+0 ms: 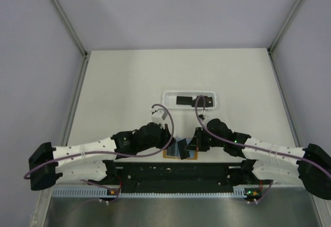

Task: Put the credit cards into the card holder
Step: Insert the credit card into the card holder.

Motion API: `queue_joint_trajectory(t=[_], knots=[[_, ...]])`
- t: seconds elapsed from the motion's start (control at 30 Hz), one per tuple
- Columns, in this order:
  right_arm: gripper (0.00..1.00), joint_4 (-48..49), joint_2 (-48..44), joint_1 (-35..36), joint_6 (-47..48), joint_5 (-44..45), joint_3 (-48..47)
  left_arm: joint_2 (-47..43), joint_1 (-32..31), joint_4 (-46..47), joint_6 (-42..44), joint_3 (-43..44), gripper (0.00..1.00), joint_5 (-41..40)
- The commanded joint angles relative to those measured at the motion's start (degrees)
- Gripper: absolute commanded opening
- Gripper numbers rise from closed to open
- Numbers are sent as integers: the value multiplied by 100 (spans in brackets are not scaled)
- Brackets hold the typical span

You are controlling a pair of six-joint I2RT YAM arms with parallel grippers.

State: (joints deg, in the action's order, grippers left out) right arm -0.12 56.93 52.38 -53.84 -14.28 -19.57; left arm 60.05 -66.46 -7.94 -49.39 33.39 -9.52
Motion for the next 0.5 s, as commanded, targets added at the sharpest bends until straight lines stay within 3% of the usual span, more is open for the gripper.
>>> queue_joint_trajectory(t=[0.0, 0.13, 0.3, 0.47], knots=[[0, 776, 362, 53, -74, -206, -336, -519, 36, -497, -27, -77, 0, -611], [0, 873, 915, 70, -56, -163, -495, -863, 80, -497, -54, -359, 0, -788], [0, 1110, 1601, 62, -126, -4, -583, -662, 89, -410, -80, -447, 0, -727], [0, 1084, 1542, 62, -249, 233, -531, -188, 89, -128, -1, -491, 0, -718]])
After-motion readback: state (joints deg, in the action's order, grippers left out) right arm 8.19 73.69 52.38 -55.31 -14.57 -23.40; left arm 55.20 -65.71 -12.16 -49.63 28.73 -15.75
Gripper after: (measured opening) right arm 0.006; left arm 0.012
